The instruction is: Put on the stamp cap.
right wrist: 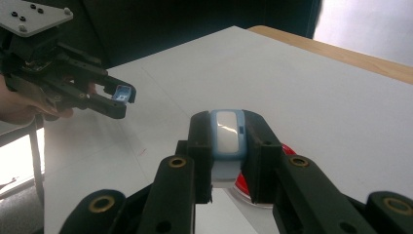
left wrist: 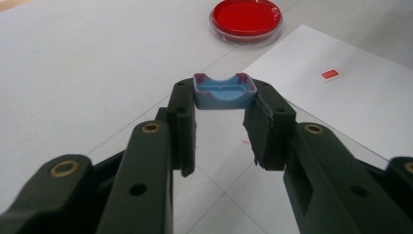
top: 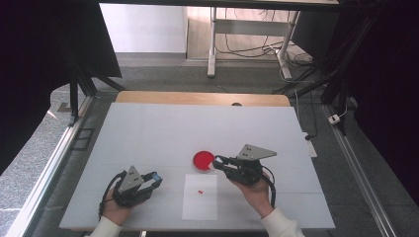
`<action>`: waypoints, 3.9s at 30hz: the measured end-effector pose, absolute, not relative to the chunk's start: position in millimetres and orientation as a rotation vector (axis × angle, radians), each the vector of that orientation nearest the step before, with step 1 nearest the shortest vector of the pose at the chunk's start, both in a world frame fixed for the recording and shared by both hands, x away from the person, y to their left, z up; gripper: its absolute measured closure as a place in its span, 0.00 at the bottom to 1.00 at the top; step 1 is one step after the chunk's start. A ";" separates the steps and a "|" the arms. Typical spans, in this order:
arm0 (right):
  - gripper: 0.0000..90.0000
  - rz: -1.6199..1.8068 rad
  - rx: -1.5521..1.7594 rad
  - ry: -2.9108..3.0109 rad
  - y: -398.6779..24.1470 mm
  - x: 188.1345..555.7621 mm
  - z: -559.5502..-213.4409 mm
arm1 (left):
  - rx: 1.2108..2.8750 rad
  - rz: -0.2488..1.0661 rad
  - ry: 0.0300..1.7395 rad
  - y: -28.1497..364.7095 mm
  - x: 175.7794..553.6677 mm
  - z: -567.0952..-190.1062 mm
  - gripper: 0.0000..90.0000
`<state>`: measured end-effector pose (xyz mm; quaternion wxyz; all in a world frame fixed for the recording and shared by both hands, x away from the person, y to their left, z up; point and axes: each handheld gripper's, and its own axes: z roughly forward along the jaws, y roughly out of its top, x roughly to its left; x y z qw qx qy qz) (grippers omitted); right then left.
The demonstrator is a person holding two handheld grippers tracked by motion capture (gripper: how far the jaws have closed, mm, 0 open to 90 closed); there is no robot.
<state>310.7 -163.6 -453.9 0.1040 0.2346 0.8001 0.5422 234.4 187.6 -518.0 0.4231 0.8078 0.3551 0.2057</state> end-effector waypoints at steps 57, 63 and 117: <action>0.84 1.649 0.662 2.335 -160.6 304.4 -443.9 | 2.087 0.474 0.700 95.5 273.5 -504.5 0.72; 0.84 1.647 0.656 2.340 -159.9 303.9 -443.7 | 2.092 0.467 0.695 89.5 276.2 -505.7 0.72; 0.84 1.591 0.842 2.333 -145.7 303.8 -460.0 | 2.103 0.461 0.649 60.9 280.6 -508.4 0.72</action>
